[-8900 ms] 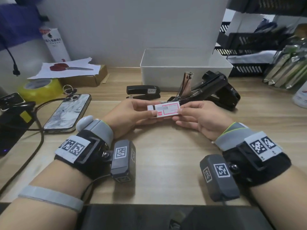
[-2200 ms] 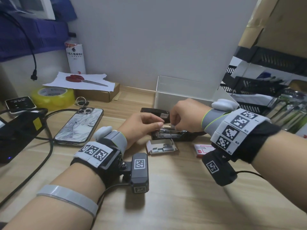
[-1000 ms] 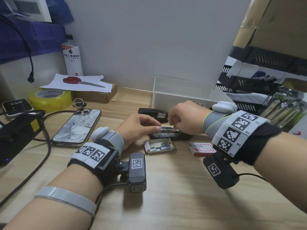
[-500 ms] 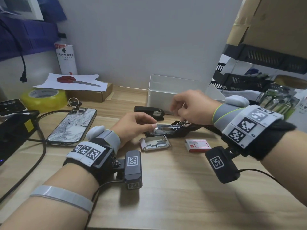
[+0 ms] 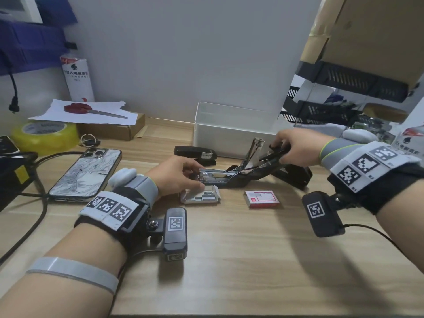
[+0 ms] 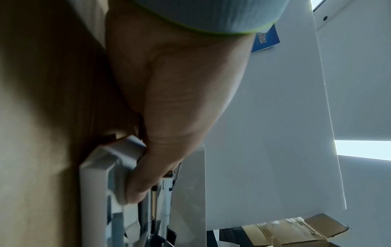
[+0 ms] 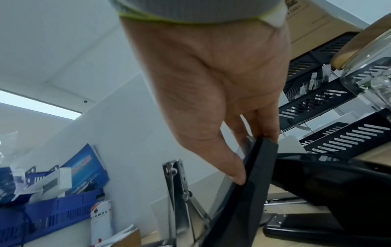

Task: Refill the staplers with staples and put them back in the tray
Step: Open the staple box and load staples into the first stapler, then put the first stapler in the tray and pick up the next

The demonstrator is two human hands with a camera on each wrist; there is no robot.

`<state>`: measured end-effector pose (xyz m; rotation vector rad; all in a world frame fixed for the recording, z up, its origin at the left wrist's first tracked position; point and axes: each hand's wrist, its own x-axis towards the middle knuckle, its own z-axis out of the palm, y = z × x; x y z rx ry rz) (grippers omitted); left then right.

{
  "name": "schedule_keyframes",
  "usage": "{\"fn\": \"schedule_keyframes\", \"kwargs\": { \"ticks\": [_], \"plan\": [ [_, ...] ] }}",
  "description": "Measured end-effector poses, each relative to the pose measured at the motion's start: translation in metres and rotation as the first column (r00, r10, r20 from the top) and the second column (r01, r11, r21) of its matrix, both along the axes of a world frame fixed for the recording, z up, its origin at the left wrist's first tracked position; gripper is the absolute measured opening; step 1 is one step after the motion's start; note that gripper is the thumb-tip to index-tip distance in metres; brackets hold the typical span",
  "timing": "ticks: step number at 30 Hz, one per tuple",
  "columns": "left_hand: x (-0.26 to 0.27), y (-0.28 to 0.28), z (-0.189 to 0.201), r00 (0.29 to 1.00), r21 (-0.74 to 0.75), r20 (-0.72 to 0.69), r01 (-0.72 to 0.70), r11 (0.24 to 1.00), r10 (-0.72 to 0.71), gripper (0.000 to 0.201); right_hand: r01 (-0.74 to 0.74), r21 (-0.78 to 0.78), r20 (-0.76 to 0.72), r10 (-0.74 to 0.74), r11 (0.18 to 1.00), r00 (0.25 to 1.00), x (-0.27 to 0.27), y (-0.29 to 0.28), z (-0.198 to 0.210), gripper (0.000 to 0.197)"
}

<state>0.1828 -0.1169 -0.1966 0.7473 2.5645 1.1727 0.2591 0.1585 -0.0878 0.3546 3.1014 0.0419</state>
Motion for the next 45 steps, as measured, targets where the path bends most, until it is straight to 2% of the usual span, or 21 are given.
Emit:
{"fn": "schedule_keyframes", "kwargs": {
  "ticks": [3, 7, 11, 15, 19, 22, 25, 28, 31, 37, 40, 42, 44, 45],
  "plan": [
    [0.002, 0.000, 0.001, 1.000, -0.006, -0.002, -0.006, 1.000, 0.006, 0.035, -0.038, -0.081, -0.021, 0.037, 0.996, 0.999, -0.001, 0.001, 0.011, 0.038],
    [0.000, 0.001, -0.001, 1.000, 0.004, 0.002, -0.004, 1.000, 0.004, 0.037, -0.201, -0.237, -0.175, 0.162, 0.951, 0.971, 0.000, -0.015, 0.028, 0.042],
    [-0.004, -0.001, -0.008, 1.000, 0.072, 0.002, 0.003, 0.997, -0.003, 0.055, -0.372, -0.331, -0.262, 0.294, 0.867, 0.919, -0.012, -0.058, 0.012, 0.043],
    [-0.010, -0.001, -0.014, 0.999, 0.202, 0.041, 0.000, 0.979, -0.008, 0.066, -0.454, -0.267, -0.208, 0.409, 0.850, 0.889, -0.033, -0.091, -0.022, 0.039],
    [-0.009, -0.002, -0.014, 0.995, 0.277, 0.084, 0.022, 0.960, -0.047, 0.077, -0.464, -0.251, -0.132, 0.445, 0.849, 0.886, -0.039, -0.095, -0.038, 0.037],
    [-0.009, -0.004, -0.012, 0.987, 0.382, 0.151, -0.006, 0.924, -0.056, 0.071, -0.476, -0.209, -0.065, 0.474, 0.854, 0.878, -0.039, -0.094, -0.045, 0.044],
    [-0.012, -0.006, -0.016, 0.981, 0.453, 0.195, -0.073, 0.888, -0.019, 0.061, -0.465, -0.194, 0.040, 0.481, 0.864, 0.876, -0.038, -0.088, -0.046, 0.061],
    [-0.011, -0.004, -0.015, 0.970, 0.556, 0.231, -0.191, 0.809, 0.070, 0.052, -0.465, -0.146, 0.136, 0.484, 0.873, 0.865, -0.033, -0.080, -0.047, 0.083],
    [-0.008, -0.005, -0.007, 0.962, 0.642, 0.192, -0.273, 0.716, 0.195, 0.047, -0.496, -0.093, 0.172, 0.505, 0.863, 0.846, -0.028, -0.076, -0.049, 0.101],
    [-0.018, -0.014, -0.003, 0.864, 0.702, 0.273, -0.480, 0.526, 0.423, 0.042, -0.488, -0.157, 0.142, 0.508, 0.859, 0.849, -0.030, -0.067, -0.046, 0.099],
    [-0.036, -0.018, 0.004, 0.783, 0.727, 0.374, -0.580, 0.367, 0.497, 0.044, -0.486, -0.227, 0.024, 0.503, 0.844, 0.864, -0.033, -0.059, -0.017, 0.086],
    [-0.048, -0.020, 0.007, 0.736, 0.733, 0.428, -0.622, 0.275, 0.524, 0.046, -0.460, -0.356, -0.110, 0.452, 0.814, 0.885, -0.047, -0.052, 0.009, 0.075],
    [-0.061, -0.020, 0.004, 0.710, 0.724, 0.468, -0.649, 0.232, 0.526, 0.046, -0.418, -0.496, -0.227, 0.351, 0.761, 0.908, -0.068, -0.050, 0.033, 0.069],
    [-0.062, -0.020, 0.002, 0.702, 0.714, 0.475, -0.660, 0.234, 0.531, 0.046, -0.404, -0.539, -0.280, 0.295, 0.739, 0.914, -0.077, -0.050, 0.042, 0.067]
  ]
}}
